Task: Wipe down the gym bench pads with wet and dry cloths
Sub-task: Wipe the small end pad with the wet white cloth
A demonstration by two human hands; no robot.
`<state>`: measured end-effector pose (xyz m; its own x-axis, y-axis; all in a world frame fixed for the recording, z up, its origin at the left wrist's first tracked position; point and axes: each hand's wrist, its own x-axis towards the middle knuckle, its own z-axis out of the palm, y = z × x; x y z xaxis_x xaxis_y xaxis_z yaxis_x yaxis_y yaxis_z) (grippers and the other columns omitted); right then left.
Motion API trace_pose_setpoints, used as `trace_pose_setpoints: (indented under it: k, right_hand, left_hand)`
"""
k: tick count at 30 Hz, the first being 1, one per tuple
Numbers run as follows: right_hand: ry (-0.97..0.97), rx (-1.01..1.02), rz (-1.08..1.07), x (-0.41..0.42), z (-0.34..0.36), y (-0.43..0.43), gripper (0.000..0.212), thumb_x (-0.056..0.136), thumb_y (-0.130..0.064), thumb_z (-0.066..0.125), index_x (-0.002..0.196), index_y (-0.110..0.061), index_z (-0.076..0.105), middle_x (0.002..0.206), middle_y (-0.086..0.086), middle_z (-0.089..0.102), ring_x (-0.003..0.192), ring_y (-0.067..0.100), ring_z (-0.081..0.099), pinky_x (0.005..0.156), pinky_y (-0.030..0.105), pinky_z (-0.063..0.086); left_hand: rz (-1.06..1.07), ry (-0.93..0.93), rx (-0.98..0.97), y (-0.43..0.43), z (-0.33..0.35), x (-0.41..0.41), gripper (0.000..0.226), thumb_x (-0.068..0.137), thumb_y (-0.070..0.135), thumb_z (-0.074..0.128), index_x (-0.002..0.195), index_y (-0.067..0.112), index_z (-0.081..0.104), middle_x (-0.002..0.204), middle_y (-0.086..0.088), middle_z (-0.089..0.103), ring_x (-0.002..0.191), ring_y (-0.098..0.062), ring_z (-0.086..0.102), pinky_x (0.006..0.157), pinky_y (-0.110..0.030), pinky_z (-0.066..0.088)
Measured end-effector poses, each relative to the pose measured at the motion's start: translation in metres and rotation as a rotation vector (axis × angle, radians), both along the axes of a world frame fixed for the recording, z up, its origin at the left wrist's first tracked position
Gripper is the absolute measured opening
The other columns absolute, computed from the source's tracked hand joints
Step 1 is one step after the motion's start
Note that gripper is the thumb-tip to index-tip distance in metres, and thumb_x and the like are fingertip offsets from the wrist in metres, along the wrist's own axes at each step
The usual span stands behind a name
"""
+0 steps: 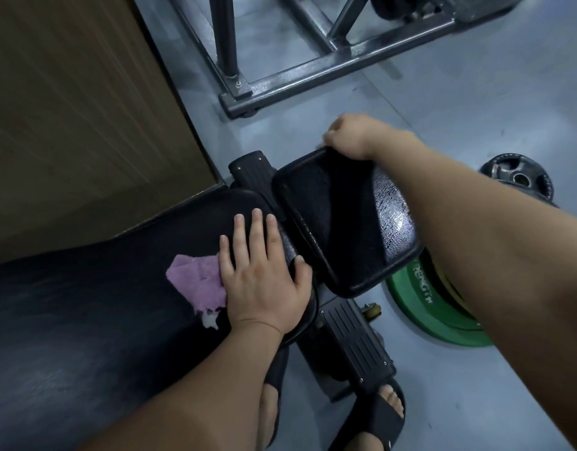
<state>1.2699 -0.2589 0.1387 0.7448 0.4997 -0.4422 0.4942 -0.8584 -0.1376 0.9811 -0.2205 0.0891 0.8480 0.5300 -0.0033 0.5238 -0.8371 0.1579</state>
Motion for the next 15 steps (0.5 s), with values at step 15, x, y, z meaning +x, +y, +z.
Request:
trace_pose_setpoints:
  k: [15]
  right_hand:
    - [0.205,0.273,-0.23,-0.006,0.004,-0.042,0.043,0.108,-0.04,0.041,0.127,-0.01,0.063,0.137,0.017,0.057,0.126,0.033,0.052,0.1,0.032,0.037]
  left_hand:
    - [-0.008,-0.012,0.013,-0.001,0.0,-0.001,0.077,0.092,0.051,0.037,0.158,0.011,0.03,0.167,-0.007,0.019,0.156,-0.029,0.008,0.124,-0.056,0.011]
